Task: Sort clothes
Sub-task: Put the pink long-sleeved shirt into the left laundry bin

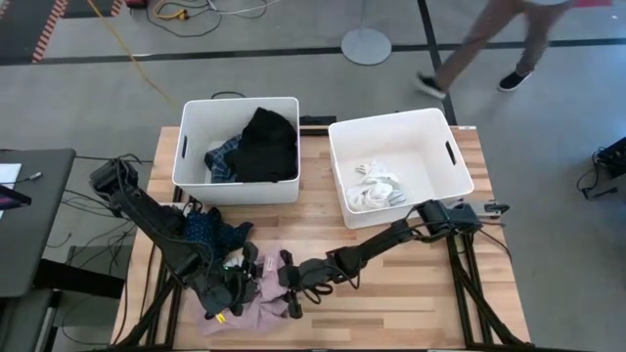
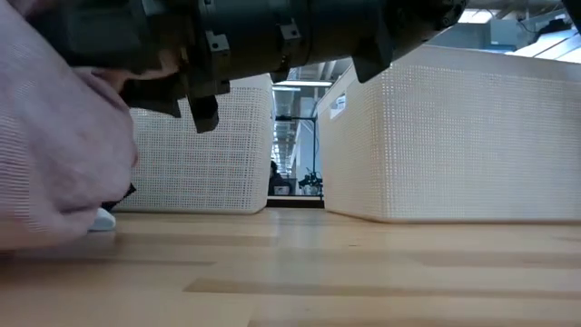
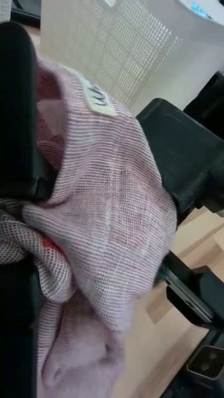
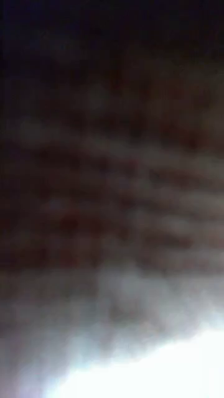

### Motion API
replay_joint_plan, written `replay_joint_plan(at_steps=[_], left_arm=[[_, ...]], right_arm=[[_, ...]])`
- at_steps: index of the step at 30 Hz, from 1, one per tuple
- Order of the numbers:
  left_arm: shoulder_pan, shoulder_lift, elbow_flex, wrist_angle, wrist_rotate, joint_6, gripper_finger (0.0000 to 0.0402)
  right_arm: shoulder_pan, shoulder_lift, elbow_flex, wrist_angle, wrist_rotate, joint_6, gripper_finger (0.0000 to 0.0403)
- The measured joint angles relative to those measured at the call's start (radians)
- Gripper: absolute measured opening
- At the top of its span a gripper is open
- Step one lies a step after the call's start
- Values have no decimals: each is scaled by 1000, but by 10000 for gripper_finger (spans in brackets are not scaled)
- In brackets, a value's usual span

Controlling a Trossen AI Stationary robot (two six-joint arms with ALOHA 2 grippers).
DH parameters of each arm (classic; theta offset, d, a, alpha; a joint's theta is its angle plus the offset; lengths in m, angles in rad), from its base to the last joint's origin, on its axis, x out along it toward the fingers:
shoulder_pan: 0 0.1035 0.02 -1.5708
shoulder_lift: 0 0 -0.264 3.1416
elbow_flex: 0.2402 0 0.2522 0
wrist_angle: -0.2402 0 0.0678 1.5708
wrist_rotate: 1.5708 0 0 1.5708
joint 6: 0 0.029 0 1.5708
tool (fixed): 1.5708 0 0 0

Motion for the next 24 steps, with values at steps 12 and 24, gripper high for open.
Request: replay_joint_plan(at_steps=[12, 24], left_arm=[[-29, -30, 3, -29, 8, -95, 179], [-173, -284, 6, -67, -23, -183, 308]], right_arm=[[12, -32, 1, -96, 87, -56, 50], [48, -281, 1, -344, 318, -266, 50]])
